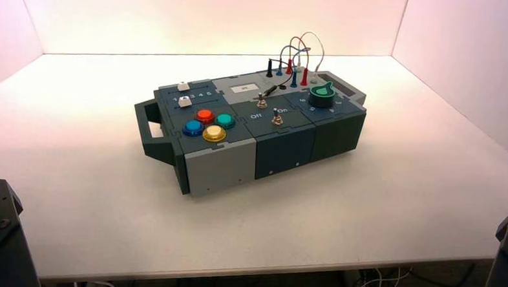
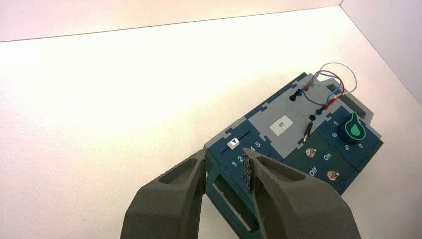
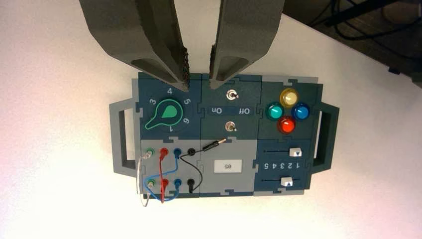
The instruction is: Move the bottom slider to position 4.
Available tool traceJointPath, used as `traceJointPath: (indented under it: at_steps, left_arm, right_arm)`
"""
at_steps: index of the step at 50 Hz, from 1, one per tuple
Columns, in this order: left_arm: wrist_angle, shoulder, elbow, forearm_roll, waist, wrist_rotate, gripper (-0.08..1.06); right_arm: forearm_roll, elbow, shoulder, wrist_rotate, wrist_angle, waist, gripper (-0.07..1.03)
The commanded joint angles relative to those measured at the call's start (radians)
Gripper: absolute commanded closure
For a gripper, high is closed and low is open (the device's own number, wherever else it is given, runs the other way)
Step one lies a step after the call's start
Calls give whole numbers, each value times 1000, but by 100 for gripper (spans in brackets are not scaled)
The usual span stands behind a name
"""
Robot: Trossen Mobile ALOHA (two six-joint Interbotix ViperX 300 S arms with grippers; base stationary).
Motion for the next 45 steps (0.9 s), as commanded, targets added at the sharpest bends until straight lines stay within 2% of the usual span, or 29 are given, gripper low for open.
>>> traceJointPath:
  at_steps: [1, 15, 22, 36, 45]
  left_arm:
    - [-6, 2, -15, -3, -6, 3, 55]
    - [-2, 2, -18, -8, -6, 3, 55]
    - [6, 15, -15, -14, -31, 2, 56]
    - [3, 69, -8, -15, -141, 2, 80]
    - [-5, 126, -6, -15, -166, 6, 93]
  right_arm:
    - [2, -26, -6, 2, -3, -2, 72]
    - [2, -25, -6, -2, 2, -2, 72]
    - [2, -26, -6, -3, 3, -2, 72]
    - [5, -46, -6, -2, 3, -2, 72]
    - [15, -61, -6, 2, 9, -2, 72]
